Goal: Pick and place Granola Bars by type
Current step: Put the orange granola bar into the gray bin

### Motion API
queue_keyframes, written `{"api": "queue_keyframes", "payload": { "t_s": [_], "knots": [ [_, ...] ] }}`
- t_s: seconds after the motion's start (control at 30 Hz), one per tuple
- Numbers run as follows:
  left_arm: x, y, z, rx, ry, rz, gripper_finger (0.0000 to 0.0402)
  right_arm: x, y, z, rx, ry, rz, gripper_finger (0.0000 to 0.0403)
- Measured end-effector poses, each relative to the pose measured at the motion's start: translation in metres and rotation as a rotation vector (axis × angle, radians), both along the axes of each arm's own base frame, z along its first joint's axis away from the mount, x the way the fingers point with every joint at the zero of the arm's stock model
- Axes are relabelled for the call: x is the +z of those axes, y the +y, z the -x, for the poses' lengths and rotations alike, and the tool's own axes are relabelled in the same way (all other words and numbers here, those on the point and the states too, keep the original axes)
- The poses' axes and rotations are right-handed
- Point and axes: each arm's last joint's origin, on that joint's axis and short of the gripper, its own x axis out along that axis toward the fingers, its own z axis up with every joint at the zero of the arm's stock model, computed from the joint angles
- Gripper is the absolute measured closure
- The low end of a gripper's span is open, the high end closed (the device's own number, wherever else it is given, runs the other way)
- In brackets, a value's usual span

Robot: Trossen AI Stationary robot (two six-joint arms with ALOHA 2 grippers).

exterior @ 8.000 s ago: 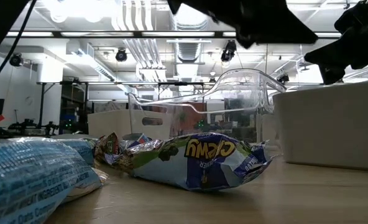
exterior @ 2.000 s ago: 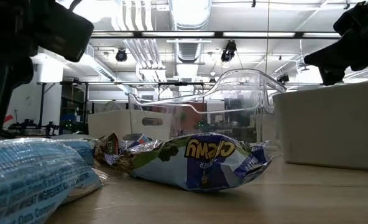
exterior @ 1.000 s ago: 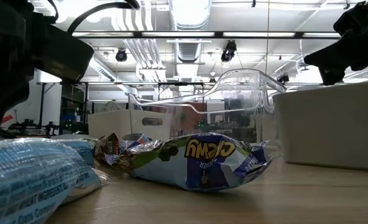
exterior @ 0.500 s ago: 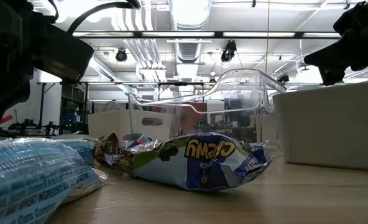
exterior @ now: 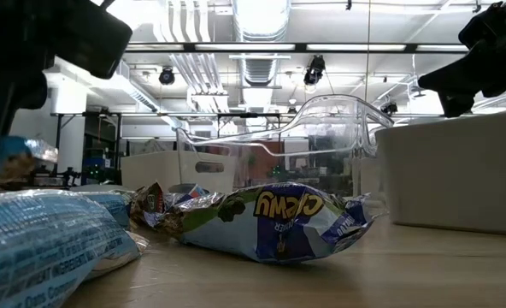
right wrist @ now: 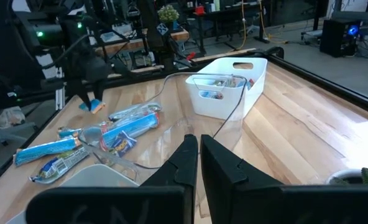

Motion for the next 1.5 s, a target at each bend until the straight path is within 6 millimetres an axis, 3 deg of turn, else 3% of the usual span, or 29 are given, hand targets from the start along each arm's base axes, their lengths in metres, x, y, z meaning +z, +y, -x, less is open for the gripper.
{"api": "queue_keyframes", "payload": {
  "t_s": [0.47,0.87,1.27,1.5],
  "knots": [
    [0.01,0.008,0.002,0.006,-0.01,0.005,0.0325,0.0,0.0,0.0,0.0,0.0,0.0,0.039],
    [0.016,0.01,0.003,-0.01,-0.027,0.012,0.0355,0.0,0.0,0.0,0.001,0.0,0.0,0.039],
    [0.083,0.036,0.021,0.066,-0.299,0.019,0.0355,0.0,0.0,0.0,0.0,0.0,0.0,0.039],
    [0.109,0.052,0.025,0.128,-0.501,-0.063,0.0355,0.0,0.0,0.0,0.0,0.0,0.0,0.039]
  ]
}}
